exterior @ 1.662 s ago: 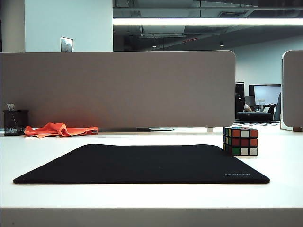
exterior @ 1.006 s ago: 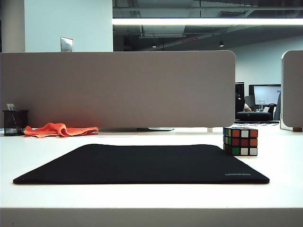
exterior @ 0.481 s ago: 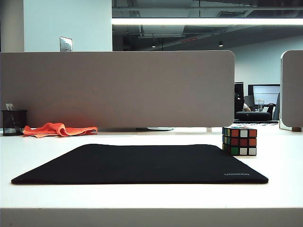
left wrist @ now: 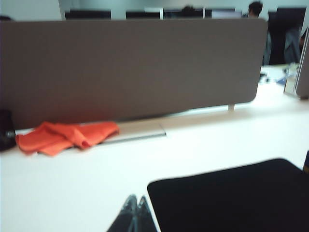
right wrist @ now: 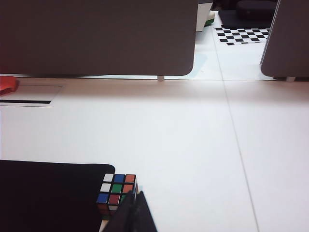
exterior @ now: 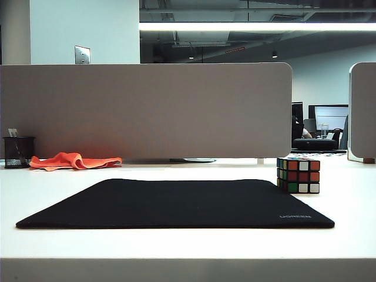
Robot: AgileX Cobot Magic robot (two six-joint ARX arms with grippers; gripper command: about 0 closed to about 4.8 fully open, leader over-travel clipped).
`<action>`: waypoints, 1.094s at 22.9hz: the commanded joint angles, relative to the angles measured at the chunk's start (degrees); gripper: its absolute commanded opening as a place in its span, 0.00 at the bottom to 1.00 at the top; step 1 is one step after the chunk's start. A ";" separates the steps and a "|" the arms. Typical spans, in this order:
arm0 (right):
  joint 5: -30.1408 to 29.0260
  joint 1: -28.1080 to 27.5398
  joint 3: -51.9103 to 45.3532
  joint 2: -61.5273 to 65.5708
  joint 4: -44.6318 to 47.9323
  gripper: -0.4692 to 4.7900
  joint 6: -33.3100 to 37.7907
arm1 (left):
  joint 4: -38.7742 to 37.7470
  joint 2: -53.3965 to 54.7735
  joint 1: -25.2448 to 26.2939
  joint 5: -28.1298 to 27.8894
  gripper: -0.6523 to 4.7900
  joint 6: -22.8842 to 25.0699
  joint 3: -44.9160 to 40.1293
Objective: Pick up the cube on the right side of the mouse pad, then place it in the center of the mouse pad.
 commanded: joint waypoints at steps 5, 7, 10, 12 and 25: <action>2.95 2.16 7.50 10.23 -8.20 0.08 0.22 | -1.49 26.05 -3.34 6.47 0.11 -1.33 16.15; -1.01 2.14 7.65 11.23 -8.15 0.08 0.26 | -1.42 31.36 -4.28 9.18 0.11 -1.33 19.21; -6.62 1.99 7.67 12.17 -8.22 0.08 2.25 | -0.59 38.01 -5.84 13.57 0.11 -1.36 22.93; -7.41 2.10 7.72 12.70 -8.20 0.15 3.67 | 0.63 41.24 -6.80 15.32 0.13 -1.36 24.44; -6.84 7.91 20.68 31.98 -11.61 1.00 3.23 | 3.58 50.77 -9.64 12.59 0.70 -0.44 26.03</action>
